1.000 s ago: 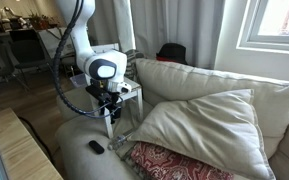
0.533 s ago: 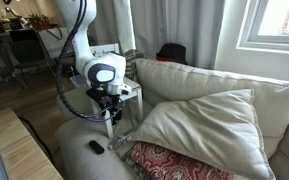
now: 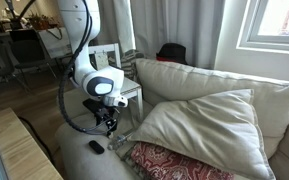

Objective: Put the flashlight on it's side then put the bottle onto the chair

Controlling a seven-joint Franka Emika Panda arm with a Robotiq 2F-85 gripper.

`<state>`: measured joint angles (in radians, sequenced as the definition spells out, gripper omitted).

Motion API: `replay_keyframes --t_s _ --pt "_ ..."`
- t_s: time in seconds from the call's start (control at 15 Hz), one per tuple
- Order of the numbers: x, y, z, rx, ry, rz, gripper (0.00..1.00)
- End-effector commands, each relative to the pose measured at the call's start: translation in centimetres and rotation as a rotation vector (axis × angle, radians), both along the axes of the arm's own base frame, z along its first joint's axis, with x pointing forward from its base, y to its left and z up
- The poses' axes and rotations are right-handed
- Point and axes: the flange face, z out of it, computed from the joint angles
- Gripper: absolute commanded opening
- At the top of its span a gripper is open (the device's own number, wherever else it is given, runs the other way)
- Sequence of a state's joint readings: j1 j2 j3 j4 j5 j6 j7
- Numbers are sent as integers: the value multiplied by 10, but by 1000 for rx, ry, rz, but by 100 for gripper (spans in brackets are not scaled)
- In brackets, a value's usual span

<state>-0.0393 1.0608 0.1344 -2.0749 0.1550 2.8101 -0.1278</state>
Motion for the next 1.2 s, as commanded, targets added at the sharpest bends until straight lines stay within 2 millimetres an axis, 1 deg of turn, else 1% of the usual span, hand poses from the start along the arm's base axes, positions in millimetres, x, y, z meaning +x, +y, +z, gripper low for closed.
replay_keyframes --t_s 0.0,0.27,0.53,0.6,0.73,0.93,1.0,1.07,1.13 --pt "-6 -4 -39 11 -28 19 100" --pt "-14 -10 -67 6 -126 41 100" --pt "-22 -19 -87 -22 -178 60 100" --pt "-24 -21 -90 -24 -189 60 100" --pt "-24 -22 -96 -28 -222 47 97" --pt "-21 -20 -100 -31 -297 38 93" --pt "-21 -20 -102 -37 -309 37 88" --pt "-21 -20 -105 -43 -319 38 72" --pt "-21 -20 -108 -42 -325 34 64"
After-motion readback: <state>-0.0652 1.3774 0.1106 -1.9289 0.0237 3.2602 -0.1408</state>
